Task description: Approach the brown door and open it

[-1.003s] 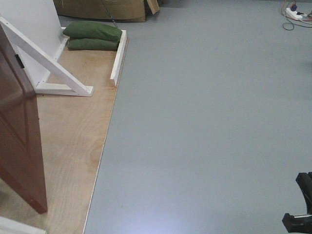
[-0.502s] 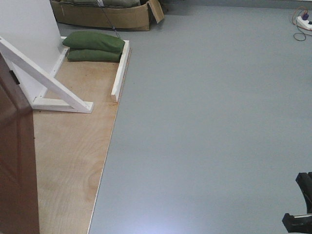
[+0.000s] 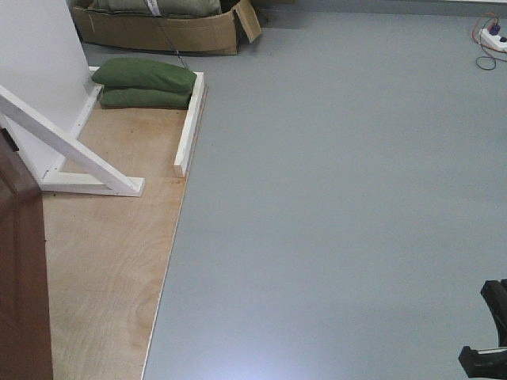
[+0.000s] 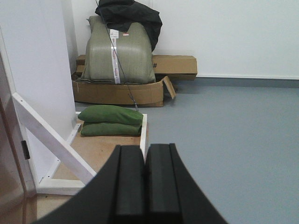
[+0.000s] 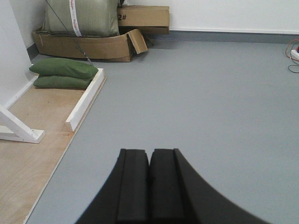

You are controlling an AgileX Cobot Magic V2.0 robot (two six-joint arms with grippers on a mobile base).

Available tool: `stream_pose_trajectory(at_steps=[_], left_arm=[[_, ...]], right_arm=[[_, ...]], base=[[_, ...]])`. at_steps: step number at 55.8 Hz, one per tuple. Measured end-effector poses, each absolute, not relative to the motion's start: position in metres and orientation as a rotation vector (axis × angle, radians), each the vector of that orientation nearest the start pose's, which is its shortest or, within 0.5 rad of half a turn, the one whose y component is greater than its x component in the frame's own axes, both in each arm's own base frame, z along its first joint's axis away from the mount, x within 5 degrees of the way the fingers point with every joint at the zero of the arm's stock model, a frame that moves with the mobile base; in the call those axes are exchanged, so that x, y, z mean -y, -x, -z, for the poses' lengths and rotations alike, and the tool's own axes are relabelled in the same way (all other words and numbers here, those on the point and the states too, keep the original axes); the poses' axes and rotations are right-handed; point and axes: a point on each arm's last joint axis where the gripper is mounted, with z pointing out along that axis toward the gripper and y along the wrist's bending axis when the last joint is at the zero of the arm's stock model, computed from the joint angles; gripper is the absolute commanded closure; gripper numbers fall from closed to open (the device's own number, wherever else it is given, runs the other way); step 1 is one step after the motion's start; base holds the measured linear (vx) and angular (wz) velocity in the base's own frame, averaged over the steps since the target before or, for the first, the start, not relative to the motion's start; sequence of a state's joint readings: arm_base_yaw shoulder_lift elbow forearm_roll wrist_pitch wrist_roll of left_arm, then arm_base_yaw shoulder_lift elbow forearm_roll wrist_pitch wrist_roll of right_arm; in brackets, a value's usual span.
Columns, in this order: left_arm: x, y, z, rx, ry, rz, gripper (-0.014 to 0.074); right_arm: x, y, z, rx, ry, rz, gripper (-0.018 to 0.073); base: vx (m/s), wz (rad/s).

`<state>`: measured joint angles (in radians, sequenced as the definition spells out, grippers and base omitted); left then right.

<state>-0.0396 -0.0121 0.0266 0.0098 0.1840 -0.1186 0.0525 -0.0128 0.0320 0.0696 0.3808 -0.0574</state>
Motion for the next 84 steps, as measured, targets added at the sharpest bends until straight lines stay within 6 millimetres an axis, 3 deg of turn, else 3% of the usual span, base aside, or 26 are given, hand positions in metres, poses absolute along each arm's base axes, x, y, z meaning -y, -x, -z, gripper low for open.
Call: stream_pose_trajectory(at_steps=[56, 62, 69, 84], left_arm=[[0.002, -0.056, -0.192, -1.644, 0.052, 0.105, 0.0603], [0.002, -0.055, -0.209, -1.544, -0.011, 0.04, 0.0603], [0.002, -0.055, -0.253, -1.394, -0.084, -0.032, 0.0603], [-0.001, -0.071, -0.329, -1.325, -0.201, -0.275, 0.0603]], right_arm=[[-0.005, -0.052, -0.169, -1.882, 0.06, -0.065, 0.0559], [-0.005, -0.052, -0.169, -1.882, 0.06, -0.065, 0.0559], [-0.005, -0.052, -0.169, -1.882, 0.06, -0.065, 0.0559], [-0.005, -0.052, -0.169, -1.882, 0.06, -0.065, 0.0559]], base=[[0.0, 0.0], [0.0, 0.0], [0.0, 0.0], [0.0, 0.0]])
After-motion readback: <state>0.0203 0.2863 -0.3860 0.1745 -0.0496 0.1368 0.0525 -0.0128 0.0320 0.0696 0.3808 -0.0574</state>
